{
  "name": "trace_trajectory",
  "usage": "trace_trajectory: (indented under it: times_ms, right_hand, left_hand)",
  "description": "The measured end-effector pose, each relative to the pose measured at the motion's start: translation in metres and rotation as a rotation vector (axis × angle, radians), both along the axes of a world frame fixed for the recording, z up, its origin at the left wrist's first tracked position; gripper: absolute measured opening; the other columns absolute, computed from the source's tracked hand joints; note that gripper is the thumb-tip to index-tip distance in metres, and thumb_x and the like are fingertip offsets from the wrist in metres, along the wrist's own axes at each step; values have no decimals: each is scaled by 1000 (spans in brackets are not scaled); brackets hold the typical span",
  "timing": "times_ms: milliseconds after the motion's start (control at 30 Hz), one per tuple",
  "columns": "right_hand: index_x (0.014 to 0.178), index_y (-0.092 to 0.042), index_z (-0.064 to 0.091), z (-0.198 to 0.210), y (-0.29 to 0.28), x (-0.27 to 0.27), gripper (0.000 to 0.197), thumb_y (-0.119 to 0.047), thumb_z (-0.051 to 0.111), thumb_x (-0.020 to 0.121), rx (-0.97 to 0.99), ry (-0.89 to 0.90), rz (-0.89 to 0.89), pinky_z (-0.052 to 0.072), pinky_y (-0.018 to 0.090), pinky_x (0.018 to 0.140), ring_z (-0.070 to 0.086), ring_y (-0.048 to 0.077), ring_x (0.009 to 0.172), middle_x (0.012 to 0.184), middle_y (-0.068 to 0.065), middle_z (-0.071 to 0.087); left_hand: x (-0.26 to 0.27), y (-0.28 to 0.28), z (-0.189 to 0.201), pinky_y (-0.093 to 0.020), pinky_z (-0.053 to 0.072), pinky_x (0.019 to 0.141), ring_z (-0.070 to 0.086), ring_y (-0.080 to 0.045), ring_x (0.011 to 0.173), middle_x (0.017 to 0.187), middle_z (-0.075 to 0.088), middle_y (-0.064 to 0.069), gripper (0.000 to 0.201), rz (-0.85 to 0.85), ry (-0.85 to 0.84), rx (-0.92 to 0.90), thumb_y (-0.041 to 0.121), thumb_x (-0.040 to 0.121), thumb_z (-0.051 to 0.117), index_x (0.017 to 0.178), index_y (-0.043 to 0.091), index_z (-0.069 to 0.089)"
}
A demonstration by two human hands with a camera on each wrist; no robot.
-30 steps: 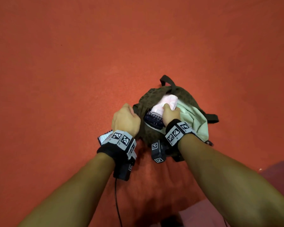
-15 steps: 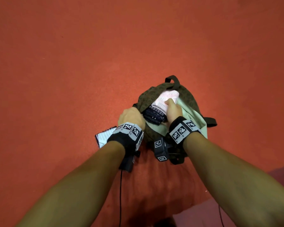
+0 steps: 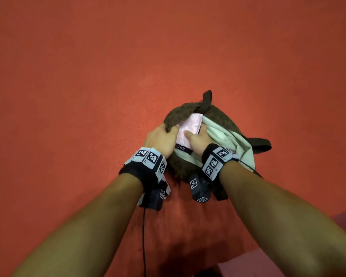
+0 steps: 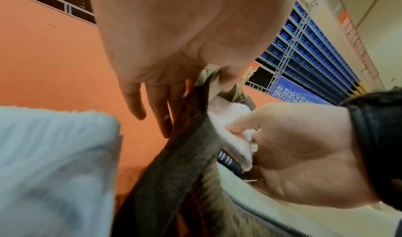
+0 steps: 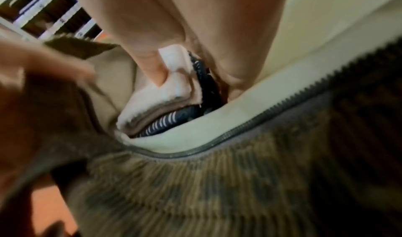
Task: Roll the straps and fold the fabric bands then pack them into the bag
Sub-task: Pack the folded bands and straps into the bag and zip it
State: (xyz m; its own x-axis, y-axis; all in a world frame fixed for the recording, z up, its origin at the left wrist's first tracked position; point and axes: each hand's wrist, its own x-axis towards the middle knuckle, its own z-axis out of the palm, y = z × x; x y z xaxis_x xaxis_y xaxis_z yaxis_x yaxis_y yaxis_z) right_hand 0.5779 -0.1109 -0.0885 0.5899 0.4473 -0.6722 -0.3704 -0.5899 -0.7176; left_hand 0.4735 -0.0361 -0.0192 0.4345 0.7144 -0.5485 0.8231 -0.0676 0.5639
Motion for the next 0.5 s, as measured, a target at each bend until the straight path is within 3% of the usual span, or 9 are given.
trace_trajectory:
  times_ms: [100, 233, 367, 500]
  right_hand:
    - [154, -21, 25, 8, 5, -3, 76, -22, 64, 88, -21, -22, -10, 48, 49, 105, 58, 30, 120, 139, 7, 55]
    - [152, -21, 27, 12, 3, -7, 76, -10, 65, 87, 51, 113, -101, 54, 53, 95, 64, 33, 110, 133, 13, 59]
    - [152, -19, 29, 10, 0, -16, 92, -39, 73, 73, -97, -89, 83, 49, 49, 103, 59, 31, 123, 142, 9, 55]
    - [148, -18, 34, 40, 1, -30, 90, -45, 74, 72, -134, -346, 0, 44, 48, 106, 50, 34, 127, 142, 12, 48]
  left_hand:
    - [-6, 1, -6, -42, 49, 95, 62, -33, 108, 116, 69, -8, 46, 30, -31, 13, 54, 100, 38, 121, 22, 62]
    - [-23, -1, -8, -33, 46, 90, 62, -26, 112, 122, 67, 0, 52, 98, -91, -47, 61, 90, 53, 132, 30, 55]
    - [-55, -4, -9, -47, 45, 108, 53, -22, 130, 142, 57, 3, 90, 111, -148, -30, 77, 65, 62, 145, 42, 38]
    - [-91, -1, -8, -51, 34, 115, 39, -26, 139, 150, 44, -3, 75, 242, -92, 100, 60, 81, 66, 147, 34, 40]
